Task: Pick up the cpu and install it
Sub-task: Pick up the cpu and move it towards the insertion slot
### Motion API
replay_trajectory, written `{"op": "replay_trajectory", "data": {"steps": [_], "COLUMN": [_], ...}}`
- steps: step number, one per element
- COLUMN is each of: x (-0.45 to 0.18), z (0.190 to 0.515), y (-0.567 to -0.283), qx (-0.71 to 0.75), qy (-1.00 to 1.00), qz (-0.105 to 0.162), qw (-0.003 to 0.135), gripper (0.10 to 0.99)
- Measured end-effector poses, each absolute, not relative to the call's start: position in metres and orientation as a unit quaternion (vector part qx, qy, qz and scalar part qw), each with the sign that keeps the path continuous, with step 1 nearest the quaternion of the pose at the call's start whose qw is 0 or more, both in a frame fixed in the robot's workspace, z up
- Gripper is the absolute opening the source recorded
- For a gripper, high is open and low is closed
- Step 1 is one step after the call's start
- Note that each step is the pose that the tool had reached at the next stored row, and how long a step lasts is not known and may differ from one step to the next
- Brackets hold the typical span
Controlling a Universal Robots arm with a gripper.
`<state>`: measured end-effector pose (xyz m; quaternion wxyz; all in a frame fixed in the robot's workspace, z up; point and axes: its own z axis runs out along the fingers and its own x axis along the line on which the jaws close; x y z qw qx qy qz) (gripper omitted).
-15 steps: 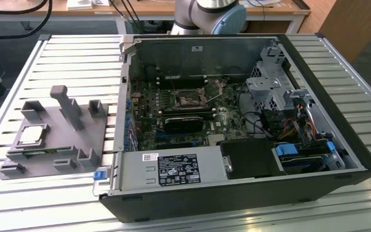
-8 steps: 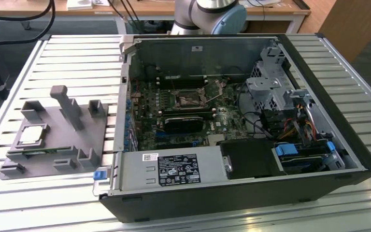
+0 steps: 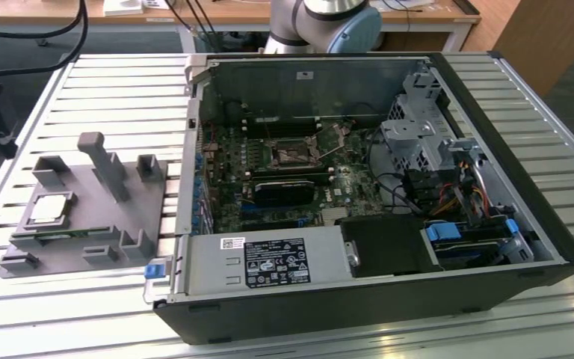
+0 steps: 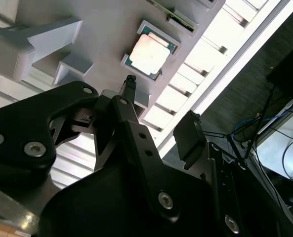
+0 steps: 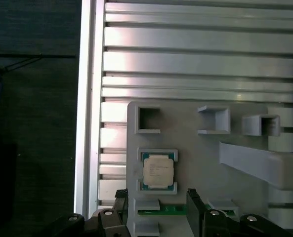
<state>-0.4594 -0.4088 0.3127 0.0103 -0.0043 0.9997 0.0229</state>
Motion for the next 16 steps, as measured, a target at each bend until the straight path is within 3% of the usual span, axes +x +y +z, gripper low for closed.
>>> {"op": "replay_trajectory", "data": {"steps": [16], "x": [-0.459], "z": [0.297], "y": [-0.409], "qx": [-0.004], "qy": [1.000], "qz": [0.023], "qw": [0.010], "gripper": [0.588]}}
